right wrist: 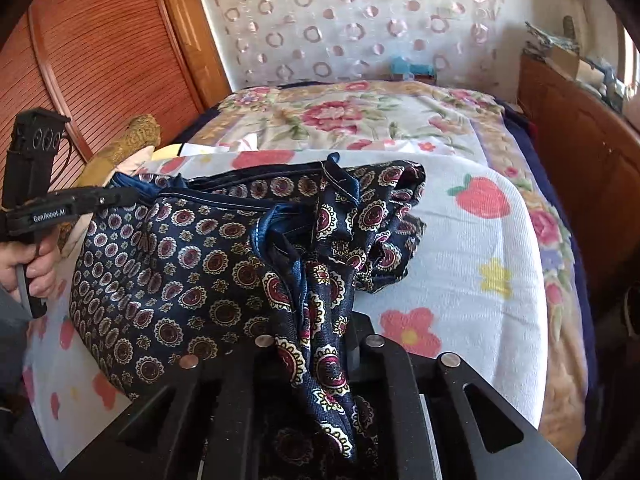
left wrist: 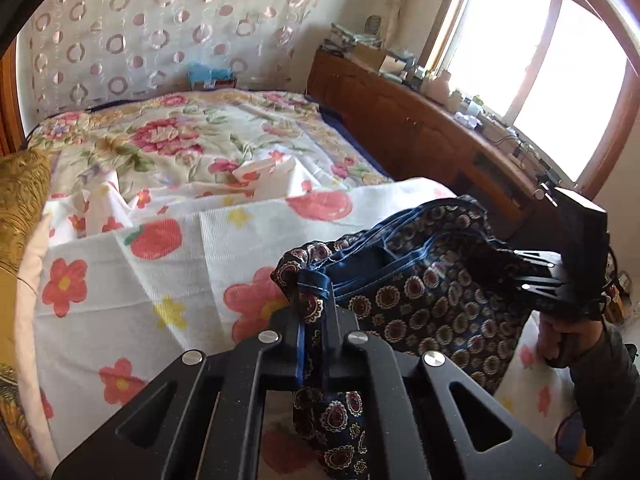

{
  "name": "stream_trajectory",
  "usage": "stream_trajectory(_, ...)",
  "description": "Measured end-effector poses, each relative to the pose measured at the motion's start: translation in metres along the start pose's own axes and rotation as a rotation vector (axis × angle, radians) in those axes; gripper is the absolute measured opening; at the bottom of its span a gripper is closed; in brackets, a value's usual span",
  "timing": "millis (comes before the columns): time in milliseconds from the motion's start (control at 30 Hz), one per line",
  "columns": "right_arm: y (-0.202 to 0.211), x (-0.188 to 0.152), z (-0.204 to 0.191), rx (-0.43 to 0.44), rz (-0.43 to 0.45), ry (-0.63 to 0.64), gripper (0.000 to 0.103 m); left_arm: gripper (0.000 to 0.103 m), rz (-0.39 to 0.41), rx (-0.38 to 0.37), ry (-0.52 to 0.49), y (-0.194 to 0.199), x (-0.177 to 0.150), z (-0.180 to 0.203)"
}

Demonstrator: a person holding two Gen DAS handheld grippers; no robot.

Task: Fold small clothes
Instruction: 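Grasp the folded shirt with both grippers and lift it toward the mustard cloth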

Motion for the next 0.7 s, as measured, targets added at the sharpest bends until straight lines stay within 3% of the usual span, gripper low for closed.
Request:
stream_trajectory(133, 0.013, 0.005, -0.004, -0.011, 0.061, 0.015, 0.01, 0.006, 0.082, -0.028, -0.016, 0.035, 0.013, 0.016)
stream_trajectory(300, 0.036, 0.018, -0.017, 0.018, 0.147, 0.033, 0.01, 0.005, 0.172, 0.005, -0.05, 0.077, 0.024, 0.02)
stream_trajectory(700, 0.044, 0.071, -0.068, 0.089, 0.266, 0.187, 0.01, 0.005, 0.321, 0.178, 0.005, 0.156, 0.022, -0.044)
Point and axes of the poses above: each gripper's, at about its wrist camera, not at the fingertips, and y roughly against the way its jaws point, z to its right, x to its top, the point moved 9 cm from there along -y, roughly the way its jaws point, and after that the axes turned 4 degrees about -x, right-handed, at the moved point
